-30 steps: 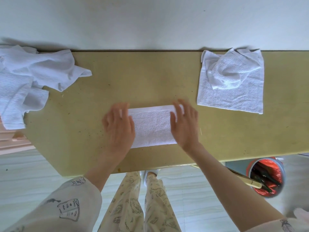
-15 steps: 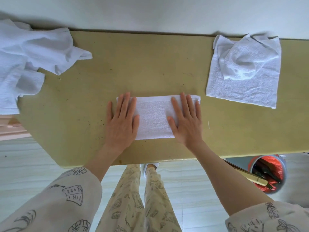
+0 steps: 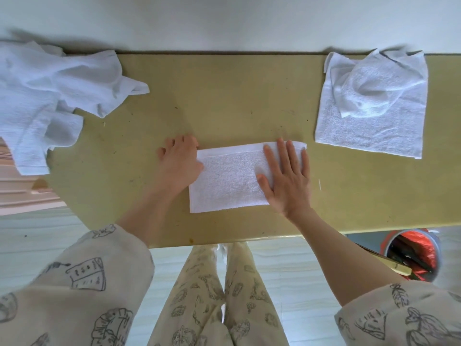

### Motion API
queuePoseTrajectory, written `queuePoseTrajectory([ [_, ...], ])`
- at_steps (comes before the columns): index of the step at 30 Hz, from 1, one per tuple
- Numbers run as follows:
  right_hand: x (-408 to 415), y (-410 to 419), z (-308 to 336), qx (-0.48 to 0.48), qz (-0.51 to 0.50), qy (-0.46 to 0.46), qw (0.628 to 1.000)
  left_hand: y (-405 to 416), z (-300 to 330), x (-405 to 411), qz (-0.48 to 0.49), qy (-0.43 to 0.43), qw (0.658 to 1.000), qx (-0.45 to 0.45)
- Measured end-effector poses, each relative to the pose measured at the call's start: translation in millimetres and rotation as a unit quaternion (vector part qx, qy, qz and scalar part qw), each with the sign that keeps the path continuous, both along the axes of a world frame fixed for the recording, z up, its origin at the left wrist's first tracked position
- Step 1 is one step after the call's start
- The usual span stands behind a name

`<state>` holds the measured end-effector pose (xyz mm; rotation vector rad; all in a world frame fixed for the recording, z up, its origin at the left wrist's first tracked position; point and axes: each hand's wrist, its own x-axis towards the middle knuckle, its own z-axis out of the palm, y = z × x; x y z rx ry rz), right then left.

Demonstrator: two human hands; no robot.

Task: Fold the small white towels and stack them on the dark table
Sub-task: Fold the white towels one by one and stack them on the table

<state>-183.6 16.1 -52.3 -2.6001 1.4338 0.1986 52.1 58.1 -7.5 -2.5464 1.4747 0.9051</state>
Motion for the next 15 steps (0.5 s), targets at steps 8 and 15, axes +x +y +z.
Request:
queuePoseTrajectory([
  [8, -1.5, -0.9, -1.5, 0.007, 0.001, 0.002, 1.000, -8.6, 7.6, 4.2, 0.122, 0.101, 0.987, 0.037],
  [15, -2.2, -1.2, -0.4, 0.008, 0.008, -0.021, 1.000, 16.7, 10.6, -19.1, 0.331, 0.227, 0.916, 0.016],
])
